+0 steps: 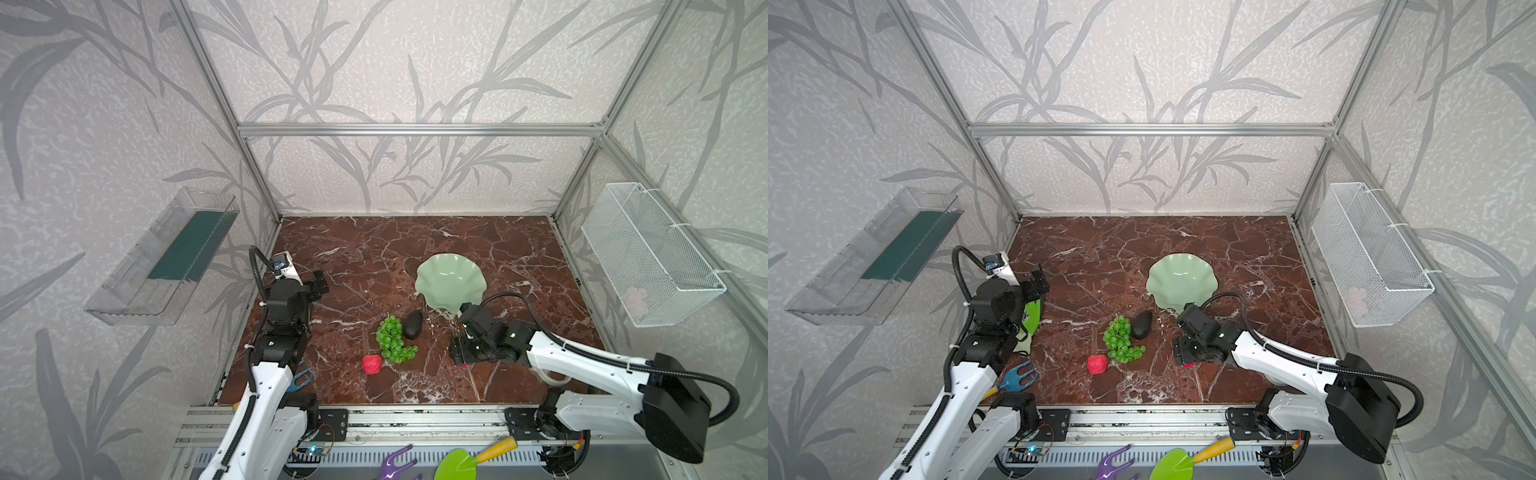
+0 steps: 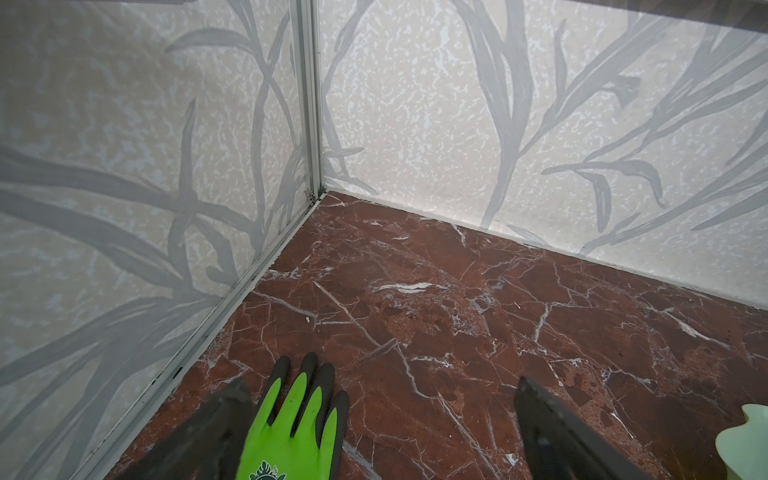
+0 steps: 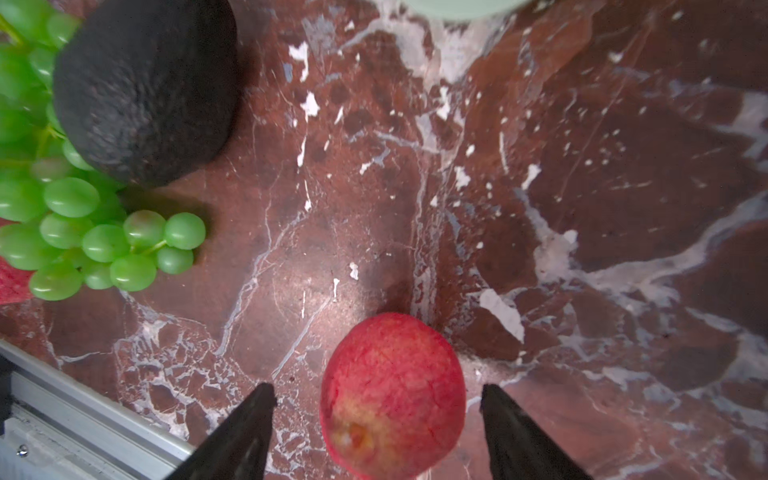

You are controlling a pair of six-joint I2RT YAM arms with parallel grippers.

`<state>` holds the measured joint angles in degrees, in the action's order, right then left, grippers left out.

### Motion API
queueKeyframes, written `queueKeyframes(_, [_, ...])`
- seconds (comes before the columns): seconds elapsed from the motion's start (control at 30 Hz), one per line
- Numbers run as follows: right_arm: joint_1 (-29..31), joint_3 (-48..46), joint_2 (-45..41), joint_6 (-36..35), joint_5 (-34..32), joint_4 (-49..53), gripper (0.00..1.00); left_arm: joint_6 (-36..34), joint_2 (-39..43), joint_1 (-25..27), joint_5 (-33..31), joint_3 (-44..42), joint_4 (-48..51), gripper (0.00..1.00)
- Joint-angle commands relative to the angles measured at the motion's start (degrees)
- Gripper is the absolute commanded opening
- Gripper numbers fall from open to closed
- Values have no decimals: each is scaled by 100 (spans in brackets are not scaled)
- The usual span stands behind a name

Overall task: Place and organize the fake fruits in the fruit bowl
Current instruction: 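Reach the right gripper to the red apple near the bowl and grasp it, then carry the apple with the right gripper into the green bowl and release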

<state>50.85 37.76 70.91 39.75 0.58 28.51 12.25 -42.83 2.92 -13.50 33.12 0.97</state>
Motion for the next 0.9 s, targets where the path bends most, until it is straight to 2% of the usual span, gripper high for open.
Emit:
queueKeyframes(0.0, [186,-5,221,293,-180,-3,78,75,21,-19,15,54,70,98])
queueKeyframes(0.3, [294,-8,532,378,-533,-74,71,99,-24,-19,14,57,80,98])
queueKeyframes(0.5, [332,8,660,392,-699,-132,57,111,-41,-13,40,63,97,98])
queueKeyframes(0.7, [704,588,618,205,-1227,397,53,123,-77,-17,12,74,122,98])
queueKeyframes(0.87, [742,1101,222,99,-1263,667,52,146,-121,-19,-38,80,164,98])
